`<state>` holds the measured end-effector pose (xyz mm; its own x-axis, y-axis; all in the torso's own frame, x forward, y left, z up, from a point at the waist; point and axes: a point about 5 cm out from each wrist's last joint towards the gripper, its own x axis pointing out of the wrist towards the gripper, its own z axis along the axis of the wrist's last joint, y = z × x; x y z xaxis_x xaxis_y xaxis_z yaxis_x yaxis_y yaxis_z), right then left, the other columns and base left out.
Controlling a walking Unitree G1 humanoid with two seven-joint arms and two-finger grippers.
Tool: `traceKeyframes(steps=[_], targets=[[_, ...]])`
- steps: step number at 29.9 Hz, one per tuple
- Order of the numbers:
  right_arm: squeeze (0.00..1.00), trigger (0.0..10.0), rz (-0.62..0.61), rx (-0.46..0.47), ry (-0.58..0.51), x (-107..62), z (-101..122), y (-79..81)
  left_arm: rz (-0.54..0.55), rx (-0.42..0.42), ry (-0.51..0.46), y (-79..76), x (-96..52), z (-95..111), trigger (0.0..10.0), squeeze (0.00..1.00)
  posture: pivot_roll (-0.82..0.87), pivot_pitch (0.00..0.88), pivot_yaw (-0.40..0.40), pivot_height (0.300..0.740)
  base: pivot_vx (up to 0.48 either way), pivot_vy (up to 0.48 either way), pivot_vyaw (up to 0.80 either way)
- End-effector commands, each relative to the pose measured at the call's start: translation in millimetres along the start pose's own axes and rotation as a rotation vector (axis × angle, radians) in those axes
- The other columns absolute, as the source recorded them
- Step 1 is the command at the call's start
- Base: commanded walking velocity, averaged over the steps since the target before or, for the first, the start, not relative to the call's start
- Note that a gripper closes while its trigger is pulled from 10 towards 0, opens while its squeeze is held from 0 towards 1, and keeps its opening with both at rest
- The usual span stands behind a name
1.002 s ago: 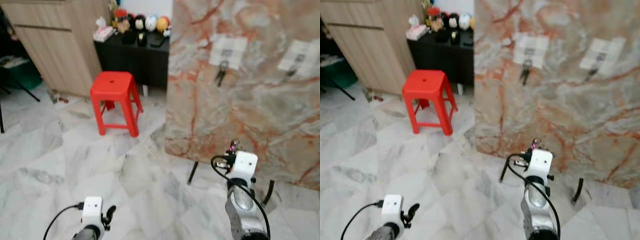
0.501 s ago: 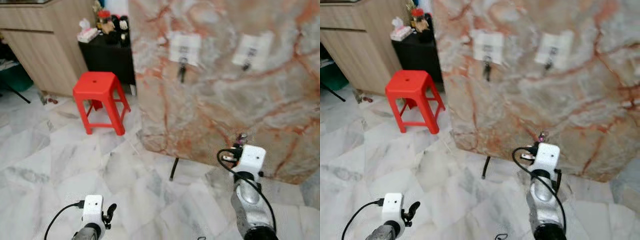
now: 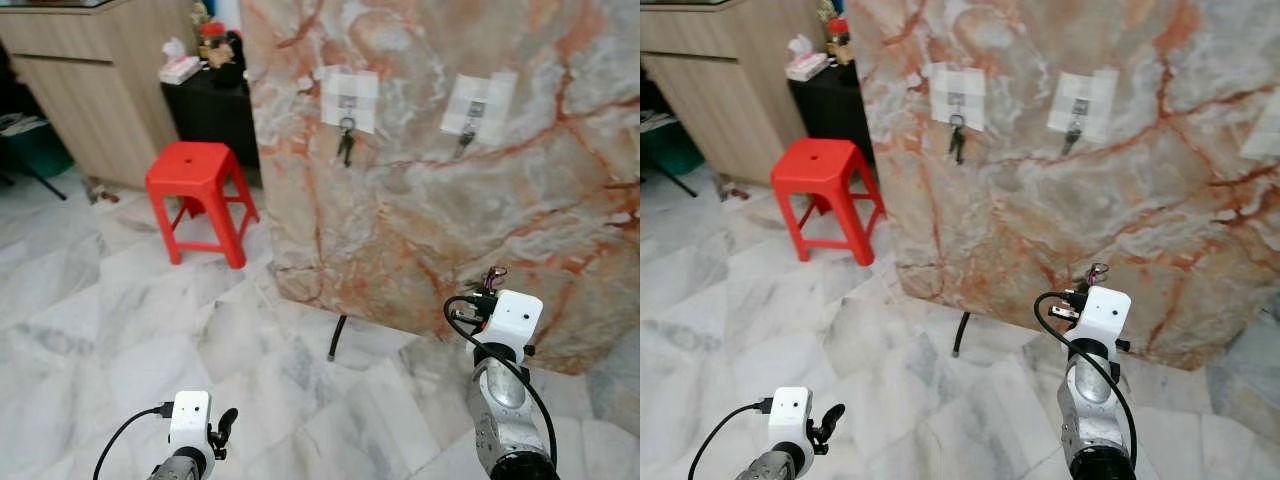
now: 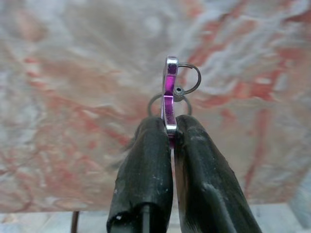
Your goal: Hang keys on a hook
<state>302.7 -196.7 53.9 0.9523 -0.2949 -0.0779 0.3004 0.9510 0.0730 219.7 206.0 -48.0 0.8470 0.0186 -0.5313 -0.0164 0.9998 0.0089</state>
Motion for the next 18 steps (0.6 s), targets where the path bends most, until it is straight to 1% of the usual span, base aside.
traceKeyframes(steps=[1, 6, 18], targets=[[0.0, 10.0, -0.006, 0.006, -0.014, 1.9, 3.3, -0.7, 0.008, 0.001, 0.015, 3.2, -0.9, -2.0, 10.0, 0.0, 0.09, 0.051, 0.014, 0.74, 0.0, 0.0, -0.8], [0.0, 10.0, -0.002, 0.008, -0.013, 1.5, 2.8, 1.3, 0.007, 0.001, 0.015, 3.3, -1.0, -2.1, 10.0, 0.0, 0.09, 0.048, 0.014, 0.74, 0.0, 0.0, -0.8], [0.0, 10.0, -0.007, 0.01, -0.021, 1.7, 4.0, 0.2, -0.002, 0.001, 0.019, 1.5, -0.8, -2.7, 10.0, 0.0, 0.08, 0.053, 0.014, 0.74, 0.0, 0.0, -0.8]])
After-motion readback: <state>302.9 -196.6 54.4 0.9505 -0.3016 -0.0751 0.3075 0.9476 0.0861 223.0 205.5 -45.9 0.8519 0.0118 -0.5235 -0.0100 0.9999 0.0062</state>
